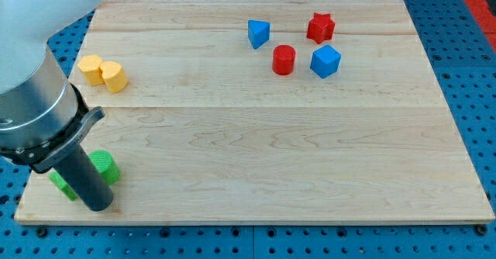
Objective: Slide the blue cube to the top right
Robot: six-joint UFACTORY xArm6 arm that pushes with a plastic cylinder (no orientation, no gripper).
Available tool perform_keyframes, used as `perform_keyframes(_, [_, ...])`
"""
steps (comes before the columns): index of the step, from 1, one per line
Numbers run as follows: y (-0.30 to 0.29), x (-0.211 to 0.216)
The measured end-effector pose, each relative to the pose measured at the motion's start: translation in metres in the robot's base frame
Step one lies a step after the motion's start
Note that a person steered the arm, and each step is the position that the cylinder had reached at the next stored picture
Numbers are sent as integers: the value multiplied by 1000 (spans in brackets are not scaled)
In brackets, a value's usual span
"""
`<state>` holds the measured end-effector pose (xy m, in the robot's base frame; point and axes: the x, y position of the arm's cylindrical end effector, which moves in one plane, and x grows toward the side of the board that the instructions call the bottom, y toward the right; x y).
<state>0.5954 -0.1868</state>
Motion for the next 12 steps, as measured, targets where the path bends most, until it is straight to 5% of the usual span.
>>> perform_keyframes(1, [13, -3])
perform_keyframes(3, [146, -78])
perform_keyframes(7, [268, -161])
perform_keyframes(12, [327, -292])
